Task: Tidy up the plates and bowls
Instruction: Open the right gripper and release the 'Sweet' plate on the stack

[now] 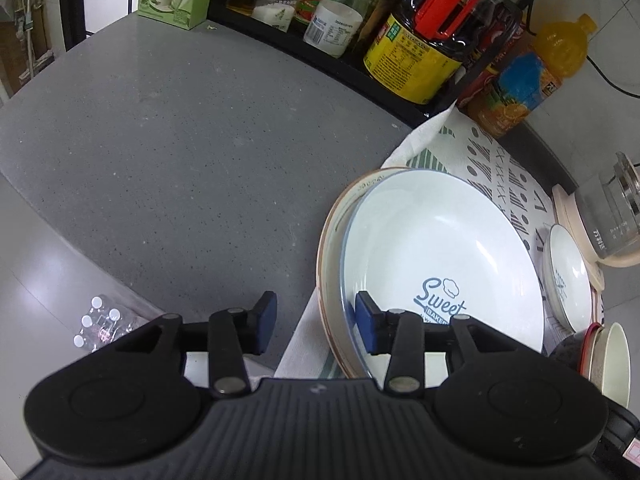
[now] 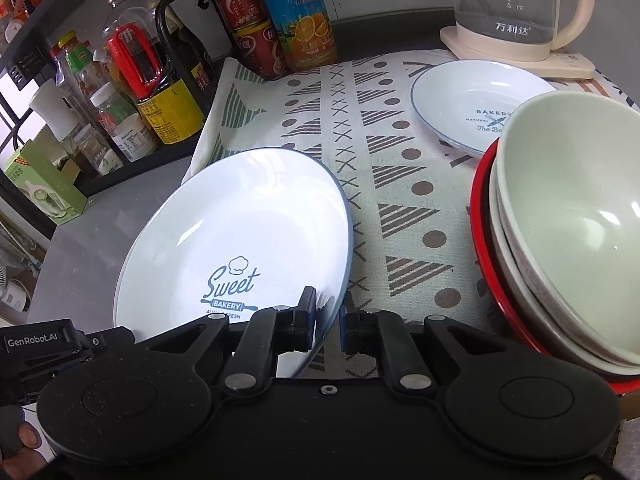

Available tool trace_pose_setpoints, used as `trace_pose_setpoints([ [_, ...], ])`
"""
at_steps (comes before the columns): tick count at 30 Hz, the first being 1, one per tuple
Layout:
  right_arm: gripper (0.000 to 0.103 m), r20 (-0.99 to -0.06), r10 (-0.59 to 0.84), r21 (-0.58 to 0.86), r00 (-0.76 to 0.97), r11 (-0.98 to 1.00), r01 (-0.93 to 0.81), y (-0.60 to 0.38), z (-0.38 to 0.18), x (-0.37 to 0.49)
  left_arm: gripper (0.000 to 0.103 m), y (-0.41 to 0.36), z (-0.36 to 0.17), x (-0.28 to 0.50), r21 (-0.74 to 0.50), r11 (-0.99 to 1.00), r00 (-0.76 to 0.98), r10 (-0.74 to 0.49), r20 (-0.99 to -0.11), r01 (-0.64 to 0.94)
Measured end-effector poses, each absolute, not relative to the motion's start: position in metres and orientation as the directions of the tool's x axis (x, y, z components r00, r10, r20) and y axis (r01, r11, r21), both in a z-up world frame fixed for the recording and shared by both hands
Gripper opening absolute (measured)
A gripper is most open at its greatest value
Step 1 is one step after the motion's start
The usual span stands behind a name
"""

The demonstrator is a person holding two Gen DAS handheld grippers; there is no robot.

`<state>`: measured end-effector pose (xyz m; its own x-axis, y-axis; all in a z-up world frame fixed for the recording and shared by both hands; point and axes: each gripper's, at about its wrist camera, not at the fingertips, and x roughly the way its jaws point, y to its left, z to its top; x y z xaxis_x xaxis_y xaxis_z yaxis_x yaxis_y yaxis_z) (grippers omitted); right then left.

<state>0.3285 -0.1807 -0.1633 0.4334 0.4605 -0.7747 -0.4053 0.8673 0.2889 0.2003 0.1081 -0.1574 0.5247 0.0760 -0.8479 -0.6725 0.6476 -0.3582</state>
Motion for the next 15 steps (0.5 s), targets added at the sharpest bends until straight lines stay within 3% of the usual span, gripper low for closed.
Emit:
trace_pose_setpoints([
  [9, 0.014, -0.790, 0.459, 0.292, 0.408, 0.865, -0.409, -0.178, -0.164, 0.329, 0.032, 0.119, -0.156, 0.196, -0.369, 0.618, 0.543, 0.113, -0.832, -0.694],
  [15, 0.015, -0.775, 0.470, 0.275, 0.421, 0.852, -0.445, -0.182, -0.150, 0.333, 0.033, 0.122, -0.148, 0.201, -0.365, 0.624, 0.544, 0.116, -0.831, -0.691],
])
